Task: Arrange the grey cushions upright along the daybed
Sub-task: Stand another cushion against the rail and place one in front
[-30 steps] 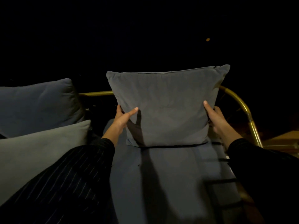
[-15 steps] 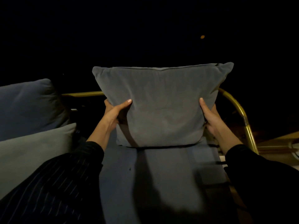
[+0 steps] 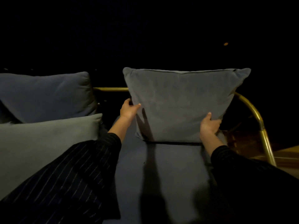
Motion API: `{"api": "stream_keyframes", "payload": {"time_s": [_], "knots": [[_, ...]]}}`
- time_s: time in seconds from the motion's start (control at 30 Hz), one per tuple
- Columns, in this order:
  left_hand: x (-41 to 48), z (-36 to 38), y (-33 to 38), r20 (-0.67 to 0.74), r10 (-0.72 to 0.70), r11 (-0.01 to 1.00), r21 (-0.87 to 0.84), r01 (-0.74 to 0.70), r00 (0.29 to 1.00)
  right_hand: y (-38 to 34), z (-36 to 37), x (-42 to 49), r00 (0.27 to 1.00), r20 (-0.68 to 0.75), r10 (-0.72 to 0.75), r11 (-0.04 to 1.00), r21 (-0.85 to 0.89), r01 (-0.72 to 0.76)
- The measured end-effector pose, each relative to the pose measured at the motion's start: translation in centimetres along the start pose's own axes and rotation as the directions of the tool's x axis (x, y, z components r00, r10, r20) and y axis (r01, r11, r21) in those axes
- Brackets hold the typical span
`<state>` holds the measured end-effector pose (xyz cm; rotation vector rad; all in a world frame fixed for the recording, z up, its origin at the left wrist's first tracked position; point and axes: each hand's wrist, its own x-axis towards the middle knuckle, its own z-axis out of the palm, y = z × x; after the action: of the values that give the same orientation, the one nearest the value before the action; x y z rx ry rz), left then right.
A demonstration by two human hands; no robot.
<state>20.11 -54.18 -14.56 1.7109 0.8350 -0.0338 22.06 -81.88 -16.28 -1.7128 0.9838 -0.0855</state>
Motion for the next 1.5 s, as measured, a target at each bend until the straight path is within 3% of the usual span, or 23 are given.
{"api": "stream_keyframes", "payload": {"time_s": [0.07,0.17,0.23,0.3,0.4,0.5,0.63,0.73,0.8,1.17,1.5], "knots": [[-1.7,-3.9,-1.0,-0.032,0.113,0.986,0.126,-0.109,0.993,1.8,1.7,-3.7,0.999,0.039,0.026,0.999,-0.044,-0.024],[-4.2,-11.7,-3.4,-0.124,0.278,0.939,0.246,-0.242,0.952,5.2,5.4,-10.2,0.966,0.241,0.094,0.991,-0.112,-0.068],[-5.2,-17.5,-5.6,-0.201,0.372,0.871,0.415,-0.265,0.906,6.9,7.9,-15.3,0.917,0.385,0.106,0.981,-0.189,-0.034],[-5.9,-23.1,-7.7,-0.213,0.411,0.794,0.561,-0.234,0.886,8.3,10.5,-20.4,0.843,0.530,0.095,0.970,-0.238,0.041],[-6.0,-30.5,-11.0,-0.255,0.306,0.789,0.607,-0.094,0.917,10.1,14.1,-27.3,0.704,0.706,0.075,0.944,-0.278,0.177],[-5.3,-35.9,-13.7,-0.292,0.306,0.740,0.672,-0.034,0.906,11.7,16.7,-32.5,0.583,0.806,0.108,0.928,-0.292,0.232],[-4.3,-42.4,-16.1,-0.452,0.090,0.876,0.460,0.145,0.888,14.3,19.0,-34.5,0.519,0.846,0.123,0.950,-0.252,0.185],[-4.4,-46.7,-19.0,-0.395,-0.144,0.955,0.183,0.231,0.907,14.1,18.6,-35.0,0.437,0.887,0.152,0.967,-0.225,0.121],[-4.7,-47.5,-20.6,-0.330,-0.206,0.965,0.088,0.247,0.921,14.5,18.5,-34.9,0.400,0.903,0.157,0.972,-0.213,0.100],[-6.2,-45.8,-18.3,-0.353,-0.193,0.976,0.026,0.216,0.915,14.5,14.7,-33.6,0.399,0.905,0.145,0.989,-0.127,-0.071],[-12.0,-28.1,-14.7,-0.073,-0.145,0.974,-0.188,0.129,0.987,12.9,0.1,-22.1,0.660,0.745,0.098,0.989,0.001,-0.148]]}}
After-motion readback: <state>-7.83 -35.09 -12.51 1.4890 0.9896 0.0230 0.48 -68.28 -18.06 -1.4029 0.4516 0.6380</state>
